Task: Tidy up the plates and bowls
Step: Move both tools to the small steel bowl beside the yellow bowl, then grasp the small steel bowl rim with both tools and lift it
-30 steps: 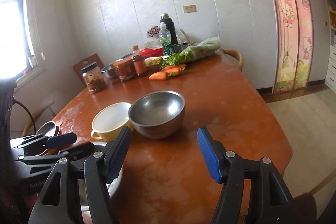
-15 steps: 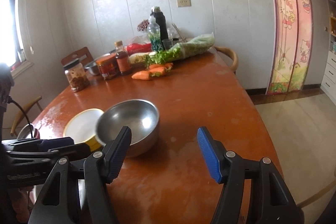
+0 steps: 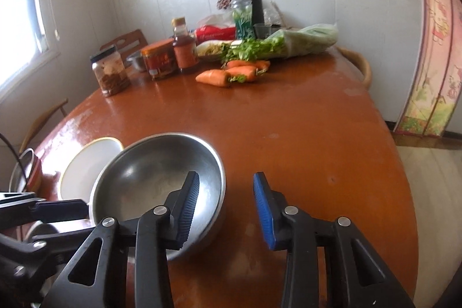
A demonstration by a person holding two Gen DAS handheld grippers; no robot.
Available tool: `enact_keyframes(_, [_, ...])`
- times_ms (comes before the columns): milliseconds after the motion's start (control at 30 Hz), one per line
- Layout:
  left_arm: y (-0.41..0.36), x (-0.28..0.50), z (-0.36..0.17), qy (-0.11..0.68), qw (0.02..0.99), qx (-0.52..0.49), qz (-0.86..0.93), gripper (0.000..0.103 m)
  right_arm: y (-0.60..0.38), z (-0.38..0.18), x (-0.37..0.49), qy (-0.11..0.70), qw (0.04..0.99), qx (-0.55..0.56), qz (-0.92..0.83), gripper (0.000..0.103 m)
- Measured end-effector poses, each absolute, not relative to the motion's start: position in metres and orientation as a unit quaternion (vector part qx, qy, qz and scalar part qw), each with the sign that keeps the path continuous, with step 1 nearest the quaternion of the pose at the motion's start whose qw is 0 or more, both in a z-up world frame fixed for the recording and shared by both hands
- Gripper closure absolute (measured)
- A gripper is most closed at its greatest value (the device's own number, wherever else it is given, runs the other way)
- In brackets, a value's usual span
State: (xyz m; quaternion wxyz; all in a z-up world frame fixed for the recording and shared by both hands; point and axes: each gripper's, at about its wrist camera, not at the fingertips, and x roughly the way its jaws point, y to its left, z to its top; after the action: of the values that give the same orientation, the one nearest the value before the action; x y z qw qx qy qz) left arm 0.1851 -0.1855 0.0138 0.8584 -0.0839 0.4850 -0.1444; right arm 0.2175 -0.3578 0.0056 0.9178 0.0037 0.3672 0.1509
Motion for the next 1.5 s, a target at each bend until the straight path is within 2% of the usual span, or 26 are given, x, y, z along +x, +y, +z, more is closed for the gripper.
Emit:
enact_keyframes(67, [-0.184,0.187,0.013,0.486,0.858,-0.087,-0.143,0.046,-0.355,0.003,0.227,0.367,0.916,0.002,0.163,0.064])
enact_keyframes(300, [-0.187,0.194,0.006,0.497,0.850,-0.092,-0.148,0.046,-0.347,-0.006,0.239,0.373,0.907,-0.003,0.196,0.074])
enact_keyframes(633, [-0.190,0.198,-0.008,0.525,0.833,-0.081,-0.158,0.046,-0.353,-0.013,0.206,0.394,0.893,0.026,0.215,0.074])
enact_keyframes(867, [-0.194,0.196,-0.015,0.535,0.820,-0.088,-0.185,0.047,-0.366,-0.011,0.175,0.399,0.891,0.088,0.199,0.074])
enact_keyframes(967, [-0.196,0.194,-0.015,0.525,0.824,-0.081,-0.194,0.048,-0.370,-0.011,0.167,0.401,0.892,0.106,0.183,0.074])
enact_keyframes(1100, [-0.199,0.190,-0.013,0.517,0.831,-0.068,-0.194,0.055,-0.379,-0.016,0.163,0.409,0.885,0.147,0.168,0.074])
enact_keyframes(1500, [-0.191,0.176,0.003,0.489,0.850,-0.054,-0.188,0.055,-0.376,-0.006,0.148,0.407,0.880,0.178,0.164,0.073])
